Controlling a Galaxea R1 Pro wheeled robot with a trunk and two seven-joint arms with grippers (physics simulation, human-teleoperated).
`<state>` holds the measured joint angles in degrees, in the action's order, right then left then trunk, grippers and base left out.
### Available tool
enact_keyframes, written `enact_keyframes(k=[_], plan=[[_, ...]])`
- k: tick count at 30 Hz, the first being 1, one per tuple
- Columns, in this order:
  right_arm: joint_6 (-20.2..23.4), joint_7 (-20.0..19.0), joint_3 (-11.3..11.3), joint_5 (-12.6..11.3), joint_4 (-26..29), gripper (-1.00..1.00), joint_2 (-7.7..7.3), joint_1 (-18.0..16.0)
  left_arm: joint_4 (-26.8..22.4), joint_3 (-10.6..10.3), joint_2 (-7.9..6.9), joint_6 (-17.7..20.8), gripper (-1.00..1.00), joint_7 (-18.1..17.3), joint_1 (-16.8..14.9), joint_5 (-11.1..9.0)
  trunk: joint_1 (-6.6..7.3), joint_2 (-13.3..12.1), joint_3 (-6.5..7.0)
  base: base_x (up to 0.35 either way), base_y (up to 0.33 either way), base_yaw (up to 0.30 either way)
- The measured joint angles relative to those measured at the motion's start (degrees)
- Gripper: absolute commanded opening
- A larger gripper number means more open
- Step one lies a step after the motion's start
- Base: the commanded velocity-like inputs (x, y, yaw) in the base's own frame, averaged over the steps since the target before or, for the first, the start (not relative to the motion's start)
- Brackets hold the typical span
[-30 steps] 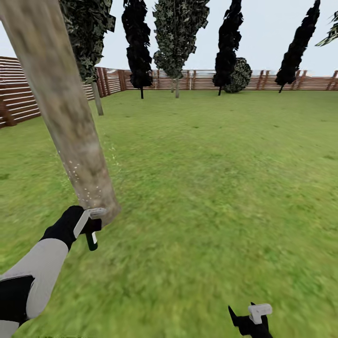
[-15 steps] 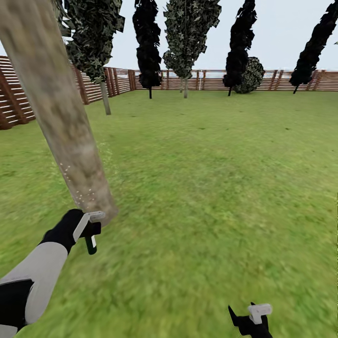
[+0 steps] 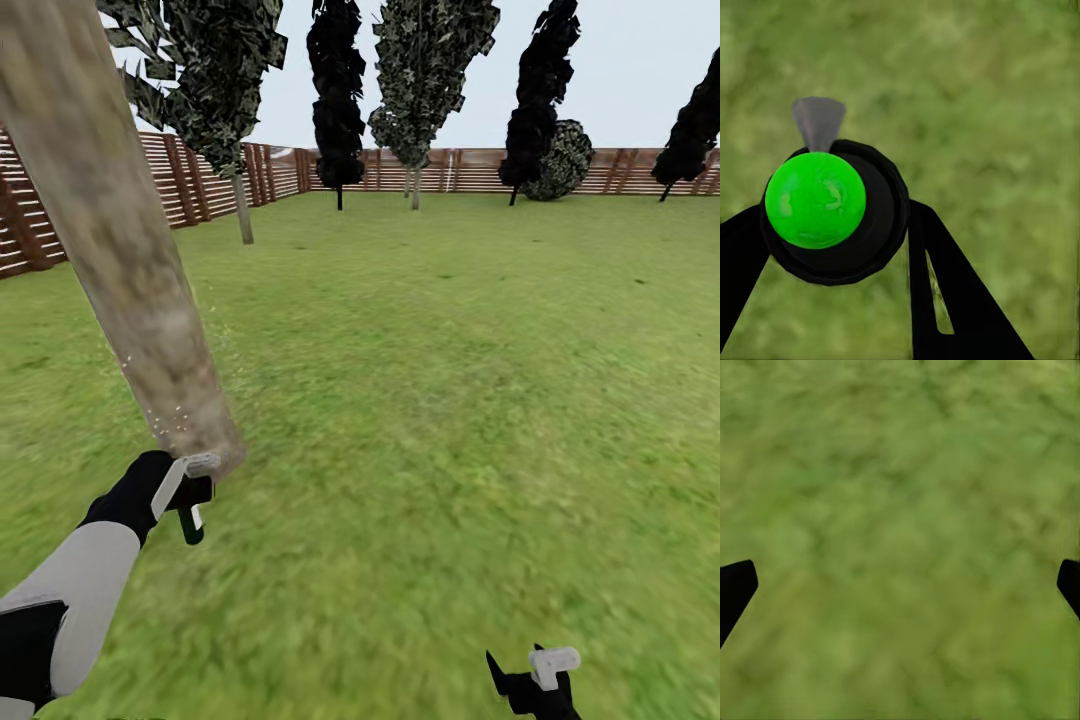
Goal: In the garden, pick up the pesticide atomizer on the floor and spray pesticide onto both trees until each tree trunk is fully covered.
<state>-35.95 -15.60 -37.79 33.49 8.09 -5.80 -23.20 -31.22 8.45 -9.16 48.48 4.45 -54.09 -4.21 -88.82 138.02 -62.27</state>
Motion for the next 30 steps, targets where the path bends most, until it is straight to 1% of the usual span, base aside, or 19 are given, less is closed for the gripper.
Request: enact_keyframes(k=[1,2,5,6,7,9,13,17,22,27,30], plan=[[0.00,0.02,0.00,0.00,-0.02,1.00,0.00,0.00,-0.19,1.48,-0.01,-1.90,-1.00,-0.01,0.89,-0.10,0.00,0.00,0.00,0.197,-0.226,0.279],[0.00,0.03,0.00,0.00,-0.01,1.00,0.00,0.00,-0.27,2.16,0.02,-3.11,-1.00,-0.07,1.92,-0.24,0.00,0.00,0.00,0.216,-0.211,0.279],[0.00,0.02,0.00,0.00,-0.07,1.00,0.02,0.00,-0.44,2.42,0.44,-4.17,-1.00,-0.15,3.76,-0.07,0.00,0.00,0.00,0.231,-0.200,0.279],[0.00,0.04,0.00,0.00,-0.08,1.00,0.01,0.00,-0.32,2.47,0.40,-5.75,-1.00,-0.34,4.42,-0.06,0.00,0.00,0.00,0.234,-0.198,0.279],[0.00,0.04,0.00,0.00,-0.04,1.00,0.00,0.00,-0.43,2.47,0.44,-8.11,-1.00,-0.45,5.52,-0.28,0.00,0.00,0.00,0.218,-0.207,0.279],[0.00,0.05,0.00,0.00,-0.04,1.00,0.03,0.00,-0.41,2.59,0.53,-9.87,-1.00,-0.70,6.86,-0.45,0.00,0.00,0.00,0.197,-0.218,0.279],[0.00,0.05,0.00,0.00,-0.02,1.00,0.03,0.00,-0.59,2.77,0.43,-10.12,-1.00,-0.87,7.81,-0.51,0.00,0.00,0.00,0.152,-0.238,0.278],[0.00,0.05,-0.01,-0.01,0.00,1.00,0.01,0.00,-0.72,2.86,0.64,-9.92,-1.00,-0.75,7.86,-0.70,0.00,0.00,0.00,0.034,-0.060,0.263],[0.00,-0.04,0.00,-0.07,0.00,1.00,0.02,0.00,-0.71,2.89,0.78,-9.96,-1.00,-0.59,7.86,-0.63,0.00,0.00,0.00,0.222,-0.142,0.034],[0.00,-0.04,0.00,-0.04,0.01,1.00,0.00,0.00,-0.15,2.93,1.51,-10.48,-1.00,-0.69,7.86,-0.73,0.00,0.00,0.00,0.227,-0.199,0.000],[0.00,-0.04,0.00,-0.01,0.00,1.00,0.00,0.00,-0.11,3.85,1.51,-11.10,-1.00,-0.57,7.86,-0.61,0.00,0.00,0.00,0.224,-0.203,0.000]])
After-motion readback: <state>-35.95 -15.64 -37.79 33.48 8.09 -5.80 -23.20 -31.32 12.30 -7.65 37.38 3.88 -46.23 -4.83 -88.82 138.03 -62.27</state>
